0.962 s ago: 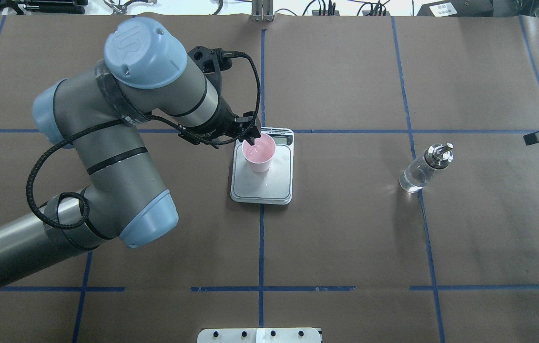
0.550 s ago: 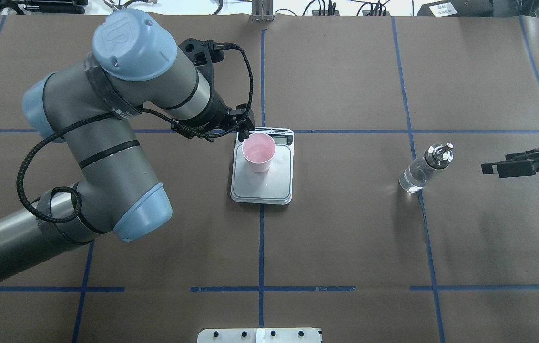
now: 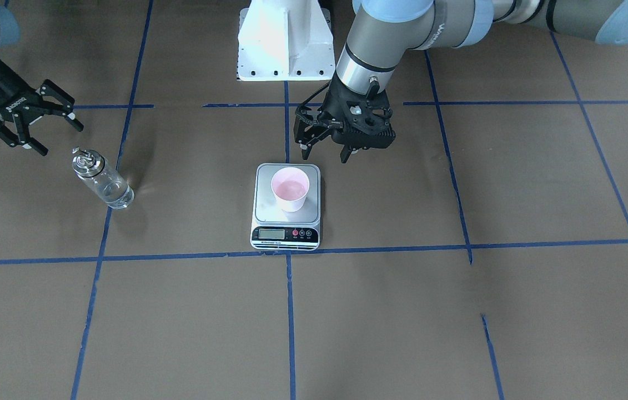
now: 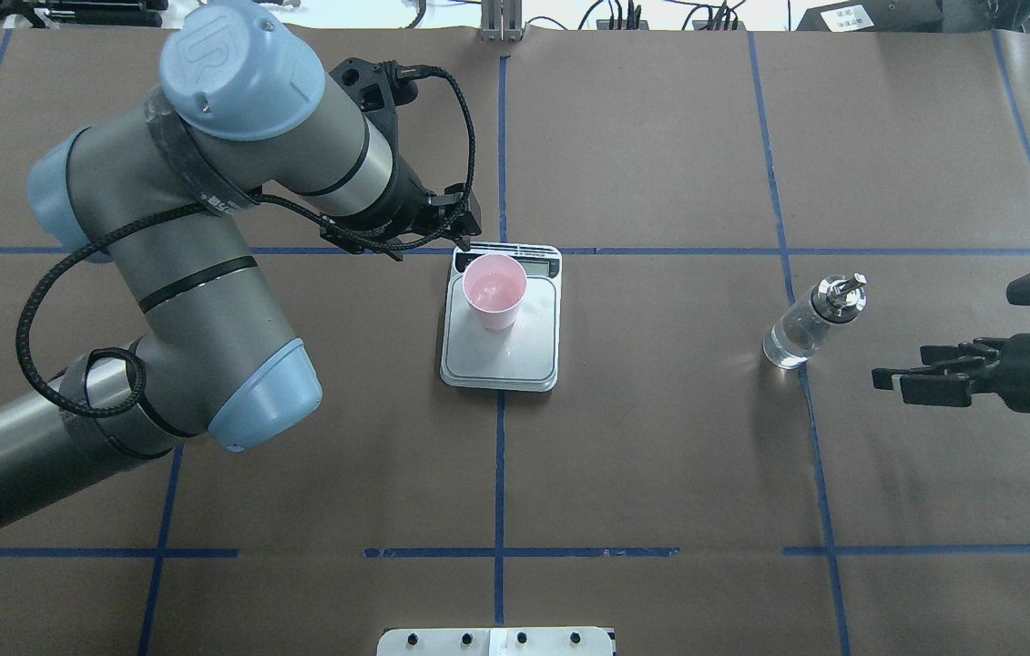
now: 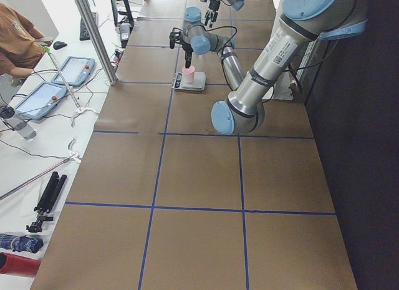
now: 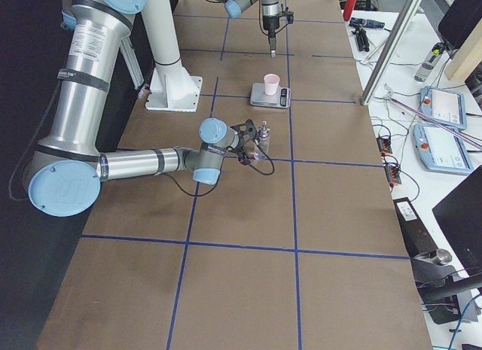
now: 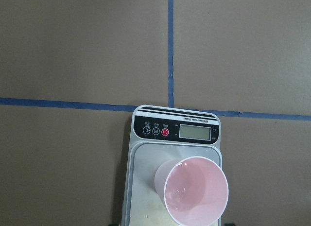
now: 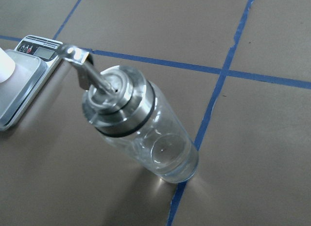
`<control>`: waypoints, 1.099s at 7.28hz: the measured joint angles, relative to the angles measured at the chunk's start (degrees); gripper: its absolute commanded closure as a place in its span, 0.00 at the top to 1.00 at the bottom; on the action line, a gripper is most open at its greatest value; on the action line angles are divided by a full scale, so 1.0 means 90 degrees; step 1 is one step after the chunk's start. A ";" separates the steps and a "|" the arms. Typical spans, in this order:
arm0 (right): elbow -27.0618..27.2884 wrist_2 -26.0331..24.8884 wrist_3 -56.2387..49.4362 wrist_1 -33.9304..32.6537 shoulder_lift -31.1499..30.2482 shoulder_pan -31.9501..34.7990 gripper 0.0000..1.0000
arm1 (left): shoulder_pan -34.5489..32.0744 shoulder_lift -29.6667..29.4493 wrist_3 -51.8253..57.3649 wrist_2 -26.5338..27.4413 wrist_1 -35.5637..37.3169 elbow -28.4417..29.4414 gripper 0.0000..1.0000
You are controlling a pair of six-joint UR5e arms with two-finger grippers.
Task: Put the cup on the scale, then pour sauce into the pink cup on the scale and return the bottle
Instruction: 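Raise the left gripper away while the right gripper reaches toward the glass bottle, then close the right gripper around the glass sauce bottle's body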
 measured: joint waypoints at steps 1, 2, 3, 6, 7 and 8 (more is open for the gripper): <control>0.0063 -0.0760 0.0287 -0.0002 -0.0011 -0.0488 1.00 | -0.0010 0.0000 -0.0004 -0.0002 -0.0004 -0.0001 0.77; 0.0087 -0.1461 0.0575 -0.0021 -0.0018 -0.0883 1.00 | -0.0016 0.0006 -0.0008 -0.0002 -0.0006 -0.0001 0.77; 0.0095 -0.2229 0.0820 -0.0068 -0.0027 -0.1301 1.00 | -0.0036 0.0015 -0.0008 -0.0002 -0.0007 -0.0002 0.77; 0.0099 -0.4147 0.1574 -0.0303 -0.0061 -0.2211 1.00 | -0.0161 0.0026 -0.0002 -0.0003 -0.0014 0.0007 0.77; 0.0099 -0.4785 0.1637 -0.0455 -0.0067 -0.2464 1.00 | -0.0177 0.0026 -0.0002 -0.0002 -0.0016 0.0007 0.77; 0.0099 -0.5342 0.1660 -0.0641 -0.0061 -0.2671 1.00 | -0.0183 0.0026 -0.0001 -0.0002 -0.0017 0.0008 0.79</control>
